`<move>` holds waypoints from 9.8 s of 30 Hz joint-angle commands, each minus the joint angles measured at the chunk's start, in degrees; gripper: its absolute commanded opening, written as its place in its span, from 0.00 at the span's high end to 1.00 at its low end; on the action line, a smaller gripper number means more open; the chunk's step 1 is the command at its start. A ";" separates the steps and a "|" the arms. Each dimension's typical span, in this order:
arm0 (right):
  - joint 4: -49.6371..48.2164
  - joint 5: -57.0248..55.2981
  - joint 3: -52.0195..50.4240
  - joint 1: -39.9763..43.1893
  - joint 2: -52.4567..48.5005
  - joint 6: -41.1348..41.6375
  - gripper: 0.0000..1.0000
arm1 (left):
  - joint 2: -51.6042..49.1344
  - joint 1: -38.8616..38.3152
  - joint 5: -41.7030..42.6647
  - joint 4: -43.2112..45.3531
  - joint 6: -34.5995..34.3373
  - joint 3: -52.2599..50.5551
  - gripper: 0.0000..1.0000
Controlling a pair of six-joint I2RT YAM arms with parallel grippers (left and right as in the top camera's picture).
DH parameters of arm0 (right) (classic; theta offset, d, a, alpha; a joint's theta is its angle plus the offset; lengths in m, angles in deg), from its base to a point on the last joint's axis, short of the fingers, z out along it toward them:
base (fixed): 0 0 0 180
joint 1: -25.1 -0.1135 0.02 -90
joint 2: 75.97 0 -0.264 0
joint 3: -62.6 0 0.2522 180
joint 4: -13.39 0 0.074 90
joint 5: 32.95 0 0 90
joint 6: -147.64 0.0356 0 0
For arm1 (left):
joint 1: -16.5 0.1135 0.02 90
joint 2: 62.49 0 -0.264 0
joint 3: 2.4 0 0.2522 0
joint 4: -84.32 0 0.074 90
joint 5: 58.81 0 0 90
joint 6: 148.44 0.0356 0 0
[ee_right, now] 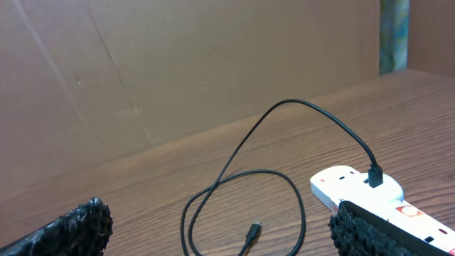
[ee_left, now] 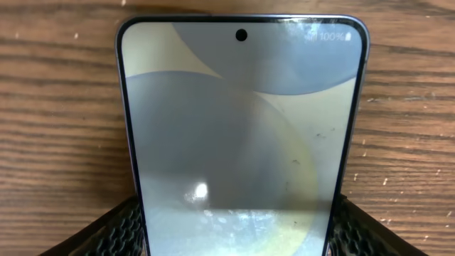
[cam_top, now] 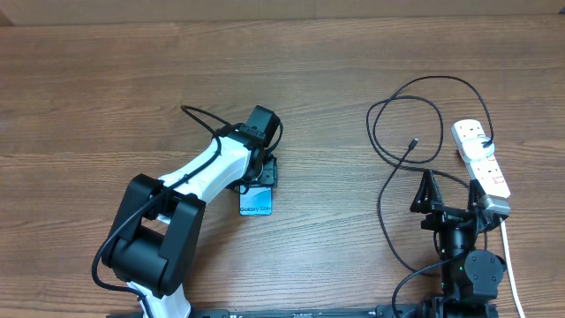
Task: Plug charger to phone and switch on socket
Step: 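Close the left gripper on the phone's top edge, then lift the phone with the left gripper and tilt it upright, then move the right gripper to the phone's bottom edge, then grasp the phone's bottom edge with the right gripper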
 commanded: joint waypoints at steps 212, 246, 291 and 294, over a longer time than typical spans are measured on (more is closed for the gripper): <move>31.04 38.05 20.00 -0.02 -23.74 20.17 0.01 | -1.79 11.21 30.34 -20.50 -6.80 25.75 0.41; -31.10 21.16 30.08 -32.50 -80.91 32.57 0.00 | -1.79 11.19 33.70 -12.28 -20.41 25.75 0.44; -43.04 -3.23 30.12 -42.23 -88.98 38.88 0.54 | -1.79 5.46 37.13 -9.77 -25.81 25.75 0.45; -43.58 -2.19 30.12 -42.29 -88.98 38.91 0.56 | -1.79 5.46 36.72 -9.77 -25.81 25.75 0.45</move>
